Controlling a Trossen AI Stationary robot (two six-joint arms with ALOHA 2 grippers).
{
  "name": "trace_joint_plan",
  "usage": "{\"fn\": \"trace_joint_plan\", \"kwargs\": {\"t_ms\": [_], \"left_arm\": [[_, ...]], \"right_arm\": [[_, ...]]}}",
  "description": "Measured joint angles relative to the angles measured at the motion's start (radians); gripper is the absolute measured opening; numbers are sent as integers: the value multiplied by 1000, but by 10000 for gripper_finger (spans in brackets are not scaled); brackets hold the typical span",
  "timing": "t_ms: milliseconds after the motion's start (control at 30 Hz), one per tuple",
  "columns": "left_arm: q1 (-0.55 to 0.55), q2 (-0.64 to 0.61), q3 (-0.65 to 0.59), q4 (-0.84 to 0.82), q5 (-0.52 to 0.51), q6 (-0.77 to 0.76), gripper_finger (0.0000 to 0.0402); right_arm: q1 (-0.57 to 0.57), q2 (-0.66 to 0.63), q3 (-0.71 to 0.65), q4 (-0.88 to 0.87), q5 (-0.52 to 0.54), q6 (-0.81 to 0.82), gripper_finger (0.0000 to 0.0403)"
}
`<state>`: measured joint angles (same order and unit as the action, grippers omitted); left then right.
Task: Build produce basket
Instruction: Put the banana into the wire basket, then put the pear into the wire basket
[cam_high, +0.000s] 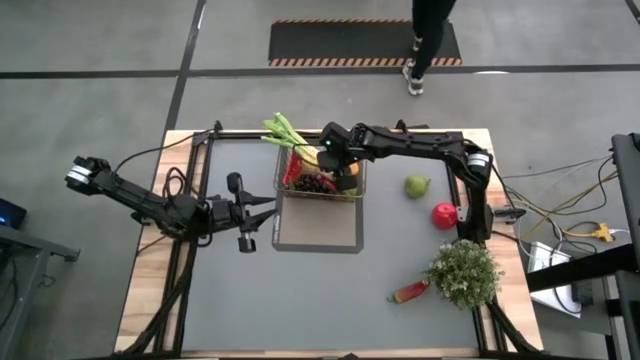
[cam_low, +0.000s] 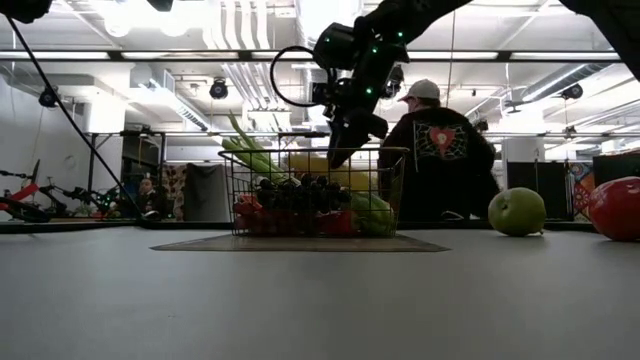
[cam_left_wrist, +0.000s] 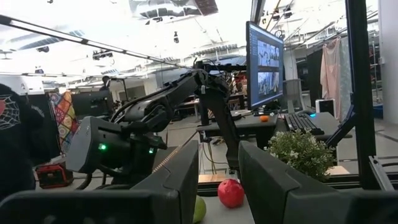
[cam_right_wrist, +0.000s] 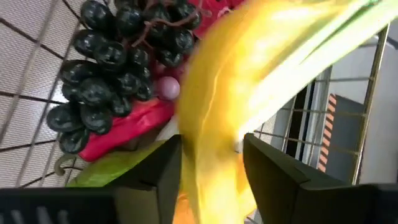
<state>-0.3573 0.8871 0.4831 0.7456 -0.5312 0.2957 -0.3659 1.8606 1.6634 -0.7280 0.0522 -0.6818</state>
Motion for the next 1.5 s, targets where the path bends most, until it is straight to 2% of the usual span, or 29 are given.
{"fn": "trace_joint_plan", "kwargs": {"t_ms": [133,267,367,600,767,1000,1233,1300,1367,1500], "left_arm": [[0,0,0,1,0,0,98],[0,0,0,3,0,0,98],[0,0,0,3,0,0,98],[0,0,1,0,0,0,98],[0,0,1,0,0,0,98],[0,0,1,0,0,0,98],[0,0,1,3,0,0,98],[0,0,1,3,0,0,98],[0,0,1,3,0,0,98],[0,0,1,2,0,0,98]], "right_arm": [[-3,0,0,0,20,14,197],[-1,-5,0,-1,89,17,219],[-1,-16,8,-8,133,38,226],[7,-73,52,-118,132,172,225],[14,-143,62,-196,131,337,226],[-9,-238,63,-363,131,781,229],[-54,-284,21,-501,138,937,271],[-60,-288,0,-521,196,984,289],[-60,-290,-25,-547,298,1056,308],[-60,-291,-91,-616,466,1257,339]]}}
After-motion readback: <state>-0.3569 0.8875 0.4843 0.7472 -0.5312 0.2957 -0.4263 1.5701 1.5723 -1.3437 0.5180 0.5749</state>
